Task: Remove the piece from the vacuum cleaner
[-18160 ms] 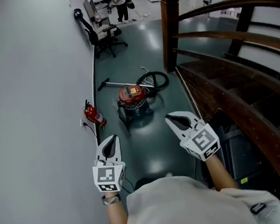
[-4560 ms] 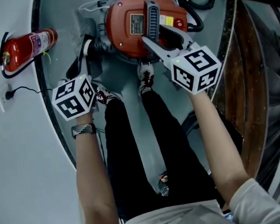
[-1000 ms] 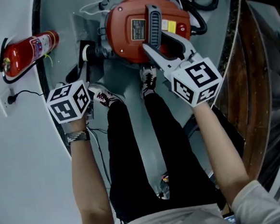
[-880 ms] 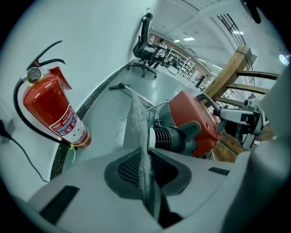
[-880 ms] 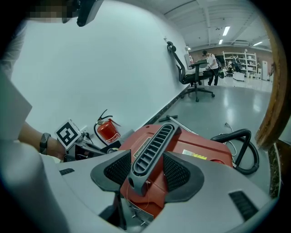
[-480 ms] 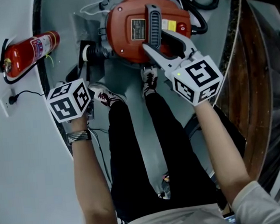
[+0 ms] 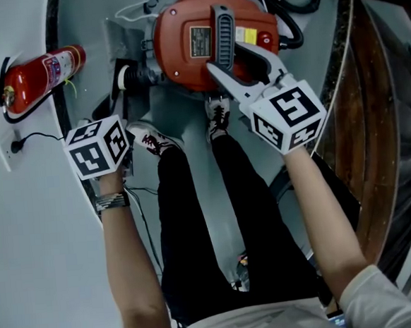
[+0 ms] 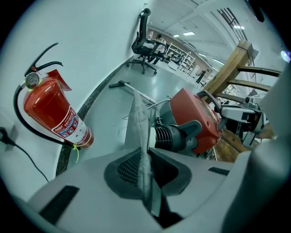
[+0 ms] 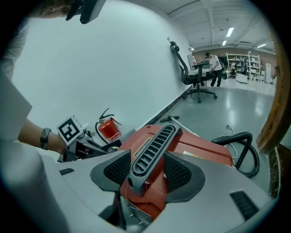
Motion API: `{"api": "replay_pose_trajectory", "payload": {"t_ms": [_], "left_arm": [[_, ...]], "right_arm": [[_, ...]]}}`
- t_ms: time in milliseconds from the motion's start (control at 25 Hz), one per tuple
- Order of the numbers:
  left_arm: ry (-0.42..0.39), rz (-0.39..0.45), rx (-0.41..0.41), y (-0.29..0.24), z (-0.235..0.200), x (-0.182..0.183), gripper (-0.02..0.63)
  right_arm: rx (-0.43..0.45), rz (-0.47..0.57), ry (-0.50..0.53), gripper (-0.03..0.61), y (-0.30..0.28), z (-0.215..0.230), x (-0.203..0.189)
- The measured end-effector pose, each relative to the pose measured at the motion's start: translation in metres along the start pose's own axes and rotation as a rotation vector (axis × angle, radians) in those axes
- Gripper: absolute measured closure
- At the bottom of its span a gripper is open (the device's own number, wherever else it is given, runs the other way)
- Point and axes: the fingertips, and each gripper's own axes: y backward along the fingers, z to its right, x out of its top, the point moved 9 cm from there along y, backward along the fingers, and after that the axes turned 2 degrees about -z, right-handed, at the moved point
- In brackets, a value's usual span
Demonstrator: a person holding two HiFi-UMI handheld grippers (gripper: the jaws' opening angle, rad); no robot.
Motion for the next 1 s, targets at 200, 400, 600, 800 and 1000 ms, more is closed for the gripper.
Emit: {"api": "replay_pose_trajectory", "payload": {"t_ms": [200,400,600,800,1000], "left_arm": [[-0.019,0.000,-0.007,-0.0002,-0.0031,0.0002,0.581],[-0.029,0.002,-0.018,-0.0020,-0.0047,0.0011,0.581],[-0.022,0.006,-0.021,-0.0030,-0.0068,0.0011,0.581],[0.002,0.006,-0.030,-0.0043,-0.0084,0.0015,0.581],[0.039,-0.002,-0.044,-0.0070,-0.0093,0.0005,0.581]], "right_arm": [[0.005,-0.007,0.007,0.353,-0.0006,0.0007,0.0000],[0.002,-0.001,0.005,0.353,-0.0001,0.0010,-0.0002],[0.006,-0.002,0.002,0.353,-0.0006,0.0007,-0.0002],[0.009,0.002,-0.001,0.353,-0.0004,0.0013,-0.0004],[0.013,-0.002,-0.002,0.353,-0.0010,0.0018,-0.0005]]}}
